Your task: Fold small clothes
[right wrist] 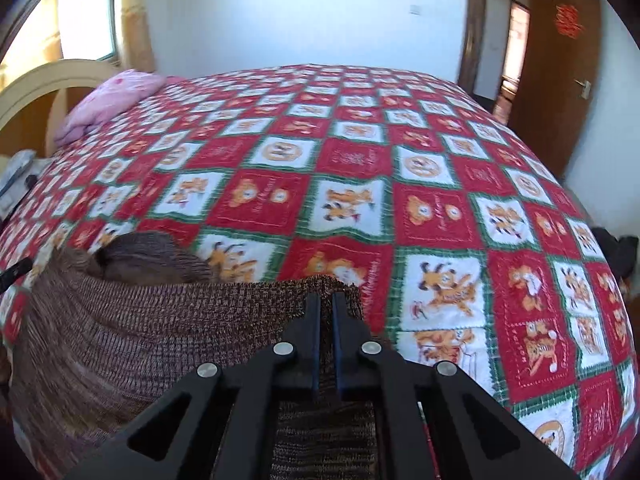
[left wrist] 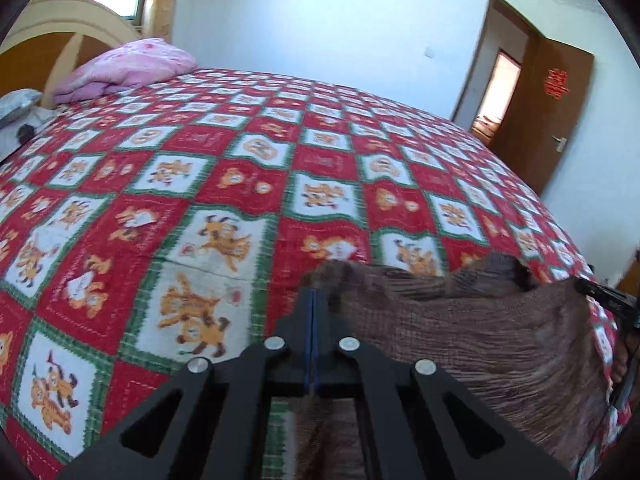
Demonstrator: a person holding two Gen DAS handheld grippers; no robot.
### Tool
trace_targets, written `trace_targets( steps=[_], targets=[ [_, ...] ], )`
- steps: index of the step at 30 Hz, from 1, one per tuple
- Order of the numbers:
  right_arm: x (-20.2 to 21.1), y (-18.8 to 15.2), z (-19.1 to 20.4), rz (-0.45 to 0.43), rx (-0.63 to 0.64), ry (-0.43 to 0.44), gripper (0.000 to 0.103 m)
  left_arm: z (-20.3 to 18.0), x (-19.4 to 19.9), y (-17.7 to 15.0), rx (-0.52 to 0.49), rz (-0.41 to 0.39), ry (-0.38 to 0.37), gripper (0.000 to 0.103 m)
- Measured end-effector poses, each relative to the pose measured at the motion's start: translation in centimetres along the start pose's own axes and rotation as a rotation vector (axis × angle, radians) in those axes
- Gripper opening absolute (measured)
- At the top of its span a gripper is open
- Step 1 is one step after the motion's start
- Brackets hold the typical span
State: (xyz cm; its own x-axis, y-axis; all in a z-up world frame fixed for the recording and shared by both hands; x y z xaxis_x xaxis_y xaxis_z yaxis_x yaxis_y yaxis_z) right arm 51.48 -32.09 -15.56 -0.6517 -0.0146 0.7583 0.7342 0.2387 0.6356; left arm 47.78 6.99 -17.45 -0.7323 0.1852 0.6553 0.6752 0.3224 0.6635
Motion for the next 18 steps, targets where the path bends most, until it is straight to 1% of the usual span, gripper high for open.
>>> trace_targets(
  steps=[2, 5, 6, 7, 9, 11, 12, 13, 14, 15, 16, 18],
  targets=[
    [-1.1, -0.5, 0.0, 0.028, -0.007, -0.017, 0.005, 0.8, -0.7, -0.1, 0.038, 0.020, 0.001, 0.000],
    [-2.2, -1.4, 0.3, 0.053, -0.016, 0.010, 0.009, 1.5, -1.9, -1.1, 0.055, 0.073, 0.008, 0.000],
    [-2.1, -1.5, 0.3, 0.050, -0.016, 0.005, 0.016, 1.4, -1.7, -1.3, 0.058, 0.075, -0.008, 0.000],
    [-1.8, -1.6, 0.2, 0.042, -0.017, 0.004, 0.026, 1.3, -1.3, -1.3, 0.055, 0.068, -0.013, 0.000],
    [-0.4, -1.7, -0.1, 0.022, -0.032, 0.012, 0.037, 1.1, -0.1, -1.2, 0.039, 0.041, 0.009, 0.002],
    [1.7, -2.0, 0.0, -0.007, -0.039, 0.011, 0.038, 0.8, 1.3, -1.3, 0.028, 0.025, -0.002, 0.005],
    [2.5, -2.2, 0.5, -0.019, -0.033, 0.021, 0.038, 0.4, 2.0, -1.5, 0.022, 0.014, -0.014, 0.009],
    [3.3, -2.4, 1.1, -0.028, -0.021, 0.043, 0.038, 0.1, 2.4, -1.7, 0.010, 0.006, -0.014, 0.017],
    [4.1, -2.9, 2.1, -0.032, -0.005, 0.071, 0.038, -0.4, 2.7, -2.0, -0.013, 0.001, -0.002, 0.022],
    [4.8, -3.4, 3.4, -0.031, 0.020, 0.102, 0.038, -0.8, 2.9, -2.5, -0.036, -0.005, 0.018, 0.033],
    [5.4, -4.1, 4.6, -0.030, 0.049, 0.130, 0.038, -1.2, 3.1, -2.9, -0.052, -0.011, 0.028, 0.039],
    [6.5, -5.6, 7.5, -0.031, 0.124, 0.173, 0.038, -2.3, 3.1, -3.8, -0.103, -0.003, 0.036, 0.040]
  ],
)
Point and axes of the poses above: each gripper's, at about its wrist camera, not at the fingertips, and x roughly against the way its jaws point, z to its left, y to its top, the point moved 6 cm from there along -x, roughly the way its jaws point, and after that the axes turned 11 degrees about x, right-handed, at the moved point
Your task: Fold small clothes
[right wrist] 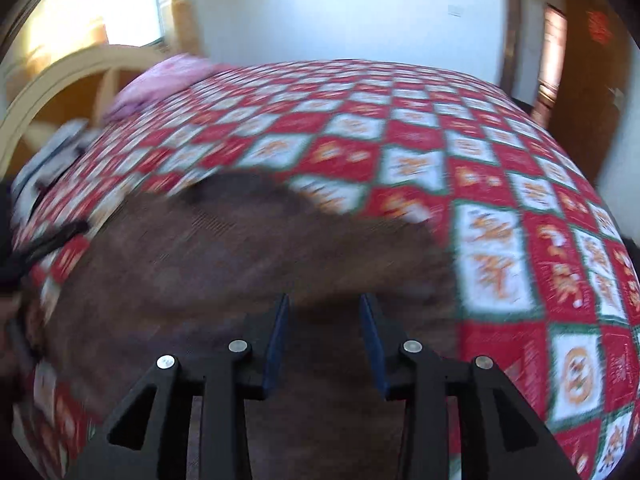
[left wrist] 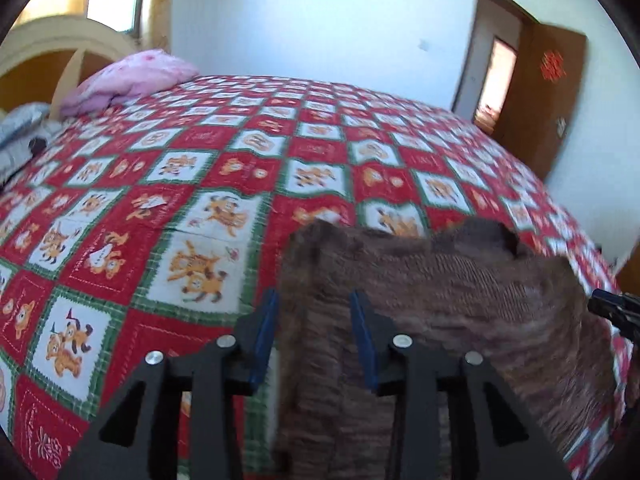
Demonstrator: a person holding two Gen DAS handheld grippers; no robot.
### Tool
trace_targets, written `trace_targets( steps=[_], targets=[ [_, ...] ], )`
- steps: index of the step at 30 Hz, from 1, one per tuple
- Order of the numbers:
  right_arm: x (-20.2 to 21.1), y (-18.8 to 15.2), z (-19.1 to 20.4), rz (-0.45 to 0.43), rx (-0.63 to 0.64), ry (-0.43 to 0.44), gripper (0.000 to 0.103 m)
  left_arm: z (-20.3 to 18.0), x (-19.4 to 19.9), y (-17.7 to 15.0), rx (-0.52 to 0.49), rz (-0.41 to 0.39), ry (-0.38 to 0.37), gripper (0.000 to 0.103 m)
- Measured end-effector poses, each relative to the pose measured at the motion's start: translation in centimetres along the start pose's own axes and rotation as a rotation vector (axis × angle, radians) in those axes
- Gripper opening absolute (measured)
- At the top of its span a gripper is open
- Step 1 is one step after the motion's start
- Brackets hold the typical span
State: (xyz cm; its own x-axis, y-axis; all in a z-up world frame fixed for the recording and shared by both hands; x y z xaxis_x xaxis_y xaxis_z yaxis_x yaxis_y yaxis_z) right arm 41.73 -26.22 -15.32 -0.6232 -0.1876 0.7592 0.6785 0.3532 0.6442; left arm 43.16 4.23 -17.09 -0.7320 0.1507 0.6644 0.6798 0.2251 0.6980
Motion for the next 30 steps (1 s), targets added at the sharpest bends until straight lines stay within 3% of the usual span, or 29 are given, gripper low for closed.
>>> trace_targets(
  steps=[4, 8, 10, 11, 12, 20, 23, 26, 29, 30],
  targets=[
    [0.2, 0.4, 3.4, -0.024, 0.077, 0.027, 0.038, -1.6, -0.6, -1.1, -0.157, -0.027, 0.123, 0.044],
    [-2.5, 3.2, 5.2, 0.015, 0.018, 0.192, 0.038, -0.5, -0.6, -1.4, -0.088, -0.023, 0.121, 0.048],
    [-5.2, 3.9, 6.5, 0.085, 0.029, 0.233, 0.038, 0.2, -0.5, -1.6, -0.059, -0.024, 0.115, 0.059],
    [-7.5, 3.8, 6.8, 0.165, 0.020, 0.214, 0.038, 0.5, -0.4, -1.7, -0.044, -0.020, 0.110, 0.060],
    [-8.8, 4.1, 6.8, 0.178, 0.006, 0.186, 0.038, 0.7, -0.4, -1.8, -0.030, -0.018, 0.093, 0.060],
    [-12.0, 7.7, 3.8, 0.123, -0.046, 0.008, 0.037, 0.4, -1.3, -2.6, -0.027, 0.022, 0.079, 0.065],
    [-10.7, 7.5, 3.0, 0.068, -0.100, 0.052, 0.037, 1.8, -0.6, -2.4, 0.059, -0.001, 0.034, 0.073],
    [-7.4, 7.0, 3.1, 0.018, -0.085, 0.019, 0.038, 3.6, -0.5, -2.3, 0.176, 0.003, -0.016, 0.077],
    [-3.4, 5.1, 4.9, 0.002, -0.061, 0.115, 0.039, 4.5, -0.2, -2.5, 0.233, 0.013, -0.009, 0.077],
    [-2.4, 4.3, 5.6, 0.001, -0.038, 0.131, 0.044, 4.5, 0.3, -2.8, 0.225, 0.011, -0.011, 0.077]
  ],
)
Point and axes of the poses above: each gripper's, at about its wrist camera, not at the fingertips, and x roughly against the way its jaws point, z to its left, y to its top, the point moved 6 cm from there along -x, roughly the way its jaws point, and after that the axes turned 11 degrees about x, right-handed, at the moved point
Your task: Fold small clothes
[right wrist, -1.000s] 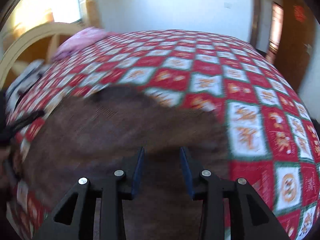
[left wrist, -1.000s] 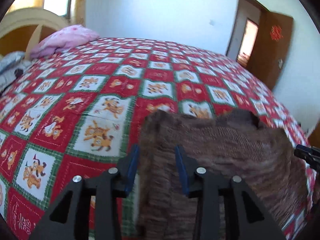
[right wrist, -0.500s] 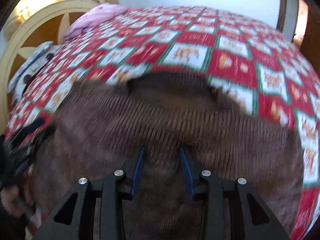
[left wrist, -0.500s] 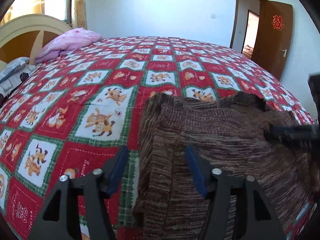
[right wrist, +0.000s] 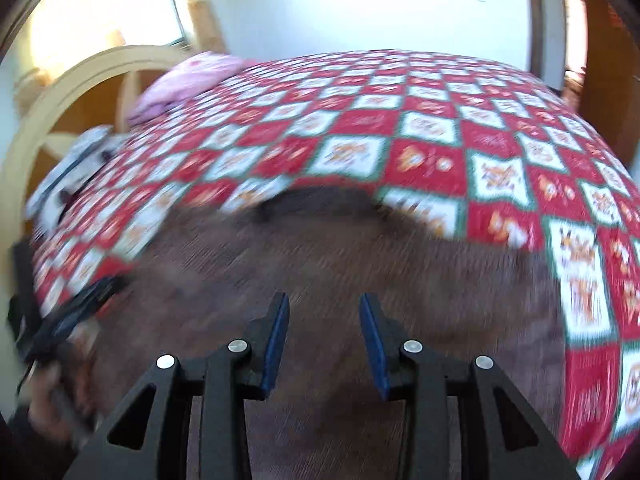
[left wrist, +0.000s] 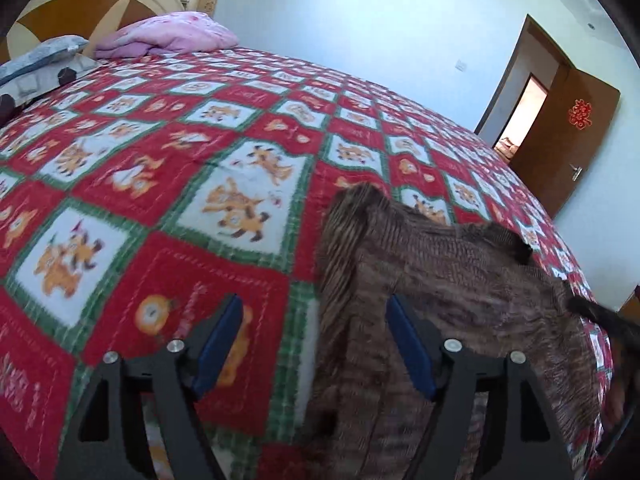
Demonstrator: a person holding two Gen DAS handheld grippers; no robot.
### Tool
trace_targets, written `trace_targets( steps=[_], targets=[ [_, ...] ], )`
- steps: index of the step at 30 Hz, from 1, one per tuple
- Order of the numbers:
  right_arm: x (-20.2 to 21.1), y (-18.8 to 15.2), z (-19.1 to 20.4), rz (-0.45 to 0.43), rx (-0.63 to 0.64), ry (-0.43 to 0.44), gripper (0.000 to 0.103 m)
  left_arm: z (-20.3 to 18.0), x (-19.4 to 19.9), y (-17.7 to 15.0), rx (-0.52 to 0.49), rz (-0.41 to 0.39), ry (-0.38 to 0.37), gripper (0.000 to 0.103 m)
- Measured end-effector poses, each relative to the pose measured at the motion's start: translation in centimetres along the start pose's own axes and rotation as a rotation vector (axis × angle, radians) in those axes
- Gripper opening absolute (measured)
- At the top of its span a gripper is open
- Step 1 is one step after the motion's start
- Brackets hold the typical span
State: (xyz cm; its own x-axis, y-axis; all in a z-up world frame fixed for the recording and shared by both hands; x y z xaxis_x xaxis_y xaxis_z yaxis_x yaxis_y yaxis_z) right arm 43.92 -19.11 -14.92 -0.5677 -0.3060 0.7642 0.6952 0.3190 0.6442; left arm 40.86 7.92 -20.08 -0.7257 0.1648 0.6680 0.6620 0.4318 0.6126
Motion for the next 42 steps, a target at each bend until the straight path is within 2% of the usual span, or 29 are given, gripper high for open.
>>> trace_targets(
  steps=[1, 4, 7, 8, 12, 15, 16, 17, 18, 20, 22, 29, 34, 42],
  targets=[
    [0.9, -1.1, 0.9, 0.001, 0.030, 0.005, 0.048, -0.1, 0.5, -0.3, -0.014, -0.008, -0.006, 0.078],
    [2.3, -5.2, 2.4, 0.033, 0.116, -0.042, 0.048, -0.6, 1.7, -1.4, -0.087, -0.043, 0.016, 0.088],
    [1.5, -9.2, 1.4, 0.091, 0.107, -0.098, 0.048, -1.1, 1.9, -2.1, -0.147, -0.043, 0.042, 0.088],
    [2.1, -9.8, 1.6, 0.046, 0.118, -0.109, 0.048, -1.1, 1.7, -2.2, -0.159, -0.035, 0.056, 0.088],
    [3.2, -10.9, 2.2, 0.043, 0.123, -0.142, 0.049, -0.7, 1.4, -2.6, -0.165, -0.009, 0.084, 0.088],
    [4.8, -11.2, 1.9, -0.015, 0.096, -0.161, 0.049, -0.3, 1.8, -3.2, -0.167, -0.005, 0.084, 0.088],
    [5.1, -11.3, 1.5, -0.027, 0.092, -0.180, 0.052, -0.3, 1.8, -3.4, -0.174, 0.000, 0.081, 0.088],
    [4.4, -11.9, 0.6, 0.008, 0.082, -0.205, 0.054, -0.3, 1.9, -3.7, -0.181, 0.004, 0.079, 0.088],
    [3.7, -12.3, 0.1, 0.040, 0.067, -0.191, 0.056, -0.4, 1.9, -3.9, -0.187, 0.004, 0.079, 0.088],
    [4.0, -11.8, -0.2, 0.023, 0.037, -0.177, 0.057, -0.4, 2.0, -4.0, -0.192, 0.004, 0.085, 0.090],
    [4.7, -11.3, 0.3, 0.021, 0.036, -0.211, 0.057, -0.4, 2.0, -4.1, -0.196, 0.005, 0.092, 0.090],
    [5.7, -8.9, 7.4, -0.072, 0.202, -0.125, 0.057, -0.2, 1.9, -4.1, -0.187, 0.024, 0.096, 0.094],
    [3.7, -8.2, 10.9, -0.071, 0.247, -0.090, 0.057, -0.2, 1.7, -4.1, -0.195, 0.045, 0.095, 0.100],
    [1.9, -7.7, 14.8, -0.055, 0.371, -0.085, 0.057, -0.2, 1.4, -3.8, -0.201, 0.074, 0.083, 0.102]
  ],
)
Point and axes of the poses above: each gripper's, at about its wrist camera, not at the fingertips, and x roughly against the way its jaws point, z to its left, y to its top, the point moved 6 cm from there along -x, roughly the way its jaws point, and after that the axes turned 11 degrees about x, right-handed, at the moved point
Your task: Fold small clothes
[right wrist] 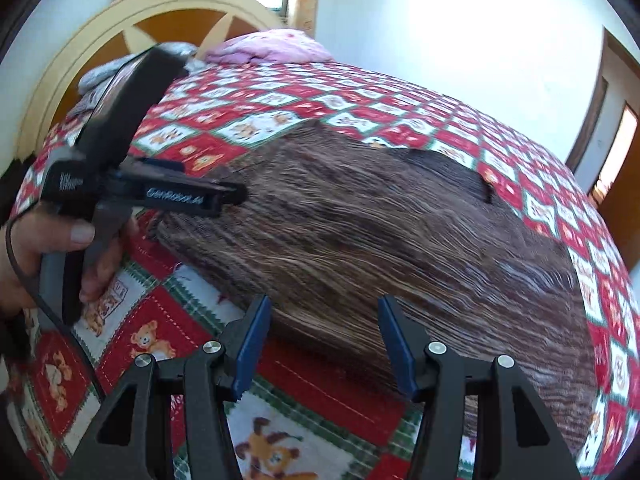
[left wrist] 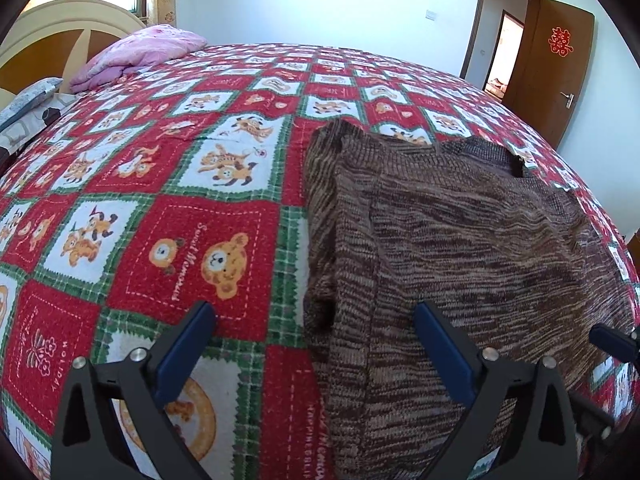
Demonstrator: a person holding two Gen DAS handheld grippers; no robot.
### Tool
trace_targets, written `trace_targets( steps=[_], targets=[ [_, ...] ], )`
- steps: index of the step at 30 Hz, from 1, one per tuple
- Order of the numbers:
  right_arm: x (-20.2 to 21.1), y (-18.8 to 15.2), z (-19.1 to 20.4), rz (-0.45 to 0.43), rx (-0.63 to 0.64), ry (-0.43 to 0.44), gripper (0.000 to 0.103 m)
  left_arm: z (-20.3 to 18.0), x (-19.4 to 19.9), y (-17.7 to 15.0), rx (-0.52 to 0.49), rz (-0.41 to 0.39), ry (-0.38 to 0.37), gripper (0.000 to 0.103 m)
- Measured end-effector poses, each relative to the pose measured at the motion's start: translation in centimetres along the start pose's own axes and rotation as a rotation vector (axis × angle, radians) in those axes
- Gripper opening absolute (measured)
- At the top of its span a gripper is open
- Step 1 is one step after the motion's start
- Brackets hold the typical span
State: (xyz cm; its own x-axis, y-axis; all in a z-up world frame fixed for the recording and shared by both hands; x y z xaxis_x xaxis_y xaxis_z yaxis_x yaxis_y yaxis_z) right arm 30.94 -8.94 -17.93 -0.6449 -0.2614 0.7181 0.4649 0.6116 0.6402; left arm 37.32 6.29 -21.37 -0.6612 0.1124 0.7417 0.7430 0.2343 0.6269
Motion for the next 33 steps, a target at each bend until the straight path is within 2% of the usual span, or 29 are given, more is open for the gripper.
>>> trace_targets(
  steps=[4, 10, 16, 19, 21, 24, 27, 29, 30, 33],
  targets=[
    [-0.3, 0.5, 1.2, -0.001, 0.055, -0.020, 0.057, 0.3, 0.3, 0.5, 0.011, 0.002, -0.029, 0.102],
    [-0.5, 1.2, 3.3, -0.022, 0.117, -0.024, 0.057, 1.9, 0.6, 2.8, 0.004, -0.046, -0.057, 0.102],
    [-1.4, 2.2, 6.2, -0.036, 0.204, -0.030, 0.057, 3.3, -1.0, 4.4, 0.110, 0.019, -0.232, 0.102],
    [-2.2, 3.1, 7.6, -0.045, 0.254, -0.046, 0.057, 3.1, -1.1, 4.8, 0.129, 0.015, -0.283, 0.102],
    [-2.7, 3.9, 8.6, -0.061, 0.287, -0.079, 0.057, 2.7, -1.3, 5.2, 0.119, 0.006, -0.289, 0.102],
    [-3.7, 4.9, 9.6, -0.069, 0.337, -0.145, 0.056, 1.1, -1.9, 5.4, 0.044, 0.020, -0.275, 0.101],
    [-4.3, 5.5, 10.1, -0.064, 0.349, -0.172, 0.056, -0.1, -2.6, 5.7, -0.024, 0.046, -0.282, 0.101],
    [-4.7, 5.9, 10.1, -0.061, 0.338, -0.164, 0.051, -0.5, -3.1, 6.2, -0.038, 0.053, -0.299, 0.101],
    [-4.8, 6.0, 10.2, -0.060, 0.334, -0.147, 0.042, -0.5, -3.5, 6.6, -0.033, 0.057, -0.309, 0.101],
    [-4.9, 6.0, 10.9, -0.063, 0.367, -0.157, 0.034, -0.6, -4.5, 7.4, -0.004, 0.068, -0.331, 0.094]
  ],
)
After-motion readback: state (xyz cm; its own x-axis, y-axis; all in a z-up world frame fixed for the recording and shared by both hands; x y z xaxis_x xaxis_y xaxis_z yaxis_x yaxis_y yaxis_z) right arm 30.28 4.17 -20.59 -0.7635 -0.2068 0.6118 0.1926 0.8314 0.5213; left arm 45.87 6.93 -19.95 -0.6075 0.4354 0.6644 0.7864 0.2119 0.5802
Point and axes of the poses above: each gripper's, at about its wrist camera, not at the fingertips, and x roughly against the way its jaws point, z to its left, y to its top, the point moved 6 cm from there along -x, roughly the way its jaws point, and after that the axes turned 11 degrees about x, right-handed, at the moved point
